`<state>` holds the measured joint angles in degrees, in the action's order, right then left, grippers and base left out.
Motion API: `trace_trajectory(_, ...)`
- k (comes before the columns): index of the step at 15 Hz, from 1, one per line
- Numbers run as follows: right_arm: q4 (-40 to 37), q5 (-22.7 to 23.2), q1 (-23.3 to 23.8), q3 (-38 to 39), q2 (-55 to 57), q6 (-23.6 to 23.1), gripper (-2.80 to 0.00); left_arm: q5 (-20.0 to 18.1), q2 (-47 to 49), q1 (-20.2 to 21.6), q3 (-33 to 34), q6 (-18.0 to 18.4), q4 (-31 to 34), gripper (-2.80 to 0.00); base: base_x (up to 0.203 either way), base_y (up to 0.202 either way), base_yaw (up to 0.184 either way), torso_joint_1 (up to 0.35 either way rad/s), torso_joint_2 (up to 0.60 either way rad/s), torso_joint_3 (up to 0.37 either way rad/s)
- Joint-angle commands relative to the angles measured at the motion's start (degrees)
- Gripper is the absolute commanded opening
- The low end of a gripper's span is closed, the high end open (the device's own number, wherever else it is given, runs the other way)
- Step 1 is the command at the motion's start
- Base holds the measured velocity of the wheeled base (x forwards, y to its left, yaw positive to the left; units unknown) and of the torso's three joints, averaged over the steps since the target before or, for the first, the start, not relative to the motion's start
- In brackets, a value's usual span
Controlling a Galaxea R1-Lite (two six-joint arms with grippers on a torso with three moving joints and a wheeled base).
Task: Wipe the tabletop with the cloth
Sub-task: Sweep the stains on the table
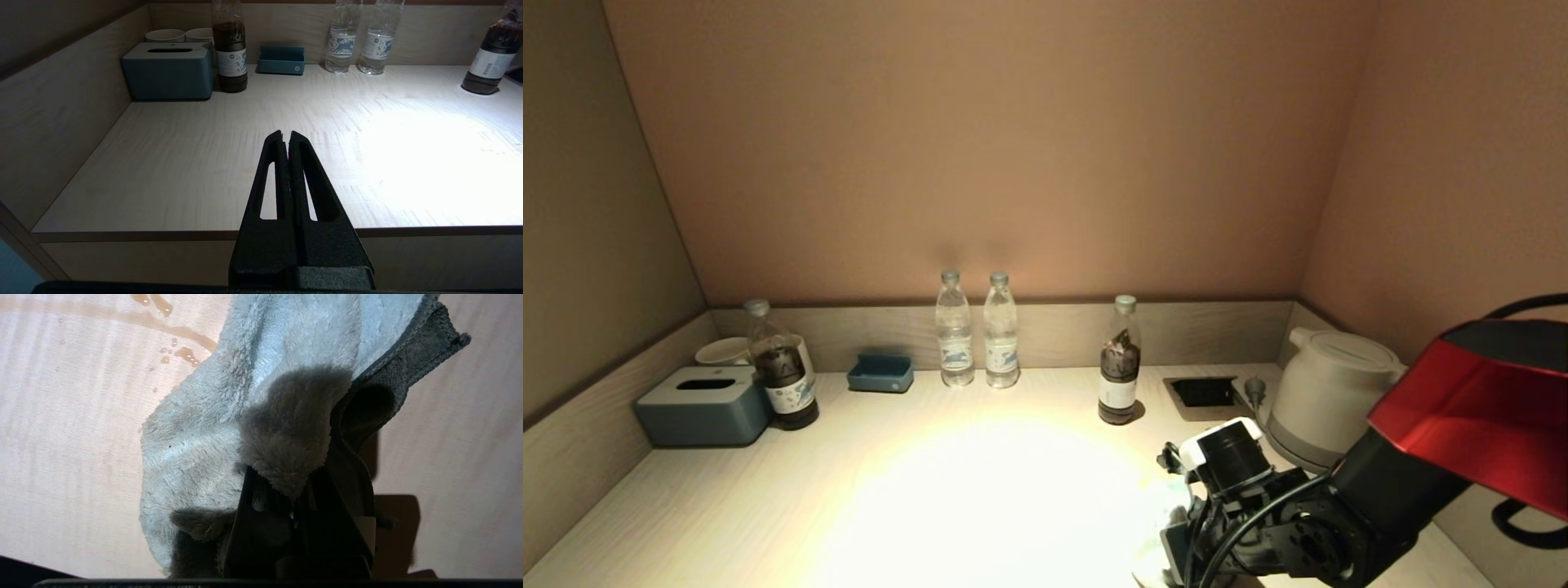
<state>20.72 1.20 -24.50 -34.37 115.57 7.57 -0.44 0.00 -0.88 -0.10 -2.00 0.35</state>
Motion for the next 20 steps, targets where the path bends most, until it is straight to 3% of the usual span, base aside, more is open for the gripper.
trace_trajectory(1, 0.29, -0.5, -1.96, -0.96, 0.62, 0.6, -2.8, 0.0, 0.0, 0.0, 0.01, -0.02, 0.0, -2.8, 0.0, 0.0, 0.0, 0.0, 0.0, 0.0)
trace_trajectory(3, 0.29, -0.95, -2.51, -1.48, 0.92, 0.59, -2.8, 0.0, 0.0, 0.0, 0.01, -0.02, 0.0, -2.8, 0.0, 0.0, 0.0, 0.0, 0.0, 0.0)
trace_trajectory(9, -0.11, -5.5, -11.9, -9.59, 5.56, 0.44, -2.8, 0.0, 0.0, 0.0, 0.01, -0.02, 0.09, -2.8, 0.0, 0.0, 0.0, 0.0, 0.0, 0.0)
trace_trajectory(20, -0.33, -11.07, -21.76, -19.35, 10.29, -0.21, -2.8, 0.0, 0.0, 0.0, 0.08, -0.02, 0.0, -2.8, 0.0, 0.0, 0.0, 0.0, 0.0, 0.0)
